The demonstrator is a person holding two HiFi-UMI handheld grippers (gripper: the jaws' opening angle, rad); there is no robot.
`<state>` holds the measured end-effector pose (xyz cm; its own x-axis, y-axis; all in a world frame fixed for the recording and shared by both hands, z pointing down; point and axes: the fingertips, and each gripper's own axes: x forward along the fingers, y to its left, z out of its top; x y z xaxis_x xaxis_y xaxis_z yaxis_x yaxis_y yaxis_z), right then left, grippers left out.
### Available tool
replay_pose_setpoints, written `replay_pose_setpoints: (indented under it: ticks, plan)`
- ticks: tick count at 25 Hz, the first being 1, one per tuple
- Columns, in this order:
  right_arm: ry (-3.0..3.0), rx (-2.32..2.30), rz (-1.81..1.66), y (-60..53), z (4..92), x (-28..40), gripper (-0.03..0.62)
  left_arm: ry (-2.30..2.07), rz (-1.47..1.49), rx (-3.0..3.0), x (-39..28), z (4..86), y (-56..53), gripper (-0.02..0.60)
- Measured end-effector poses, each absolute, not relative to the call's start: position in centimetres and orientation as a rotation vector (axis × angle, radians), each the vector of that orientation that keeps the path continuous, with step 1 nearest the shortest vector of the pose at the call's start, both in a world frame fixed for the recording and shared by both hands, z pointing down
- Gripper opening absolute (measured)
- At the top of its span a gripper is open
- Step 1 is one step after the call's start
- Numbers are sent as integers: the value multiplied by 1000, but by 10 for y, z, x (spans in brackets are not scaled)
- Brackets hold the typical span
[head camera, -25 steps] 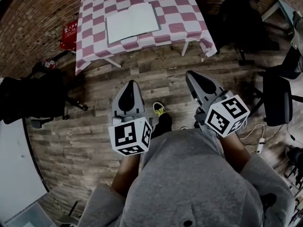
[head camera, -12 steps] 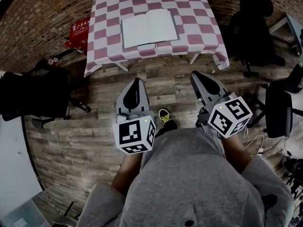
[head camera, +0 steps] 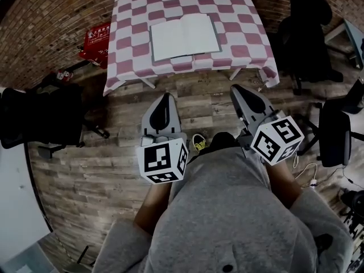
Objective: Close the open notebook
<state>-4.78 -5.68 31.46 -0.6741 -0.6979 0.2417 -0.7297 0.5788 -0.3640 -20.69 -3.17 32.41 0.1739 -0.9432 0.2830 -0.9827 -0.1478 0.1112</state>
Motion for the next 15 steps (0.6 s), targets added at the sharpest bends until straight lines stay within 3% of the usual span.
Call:
replay_pose_setpoints:
  ticks: [15]
  plan:
    - [-2714, 1287, 681, -60, 310, -45, 26, -1827, 188, 2202, -211, 320, -34, 11]
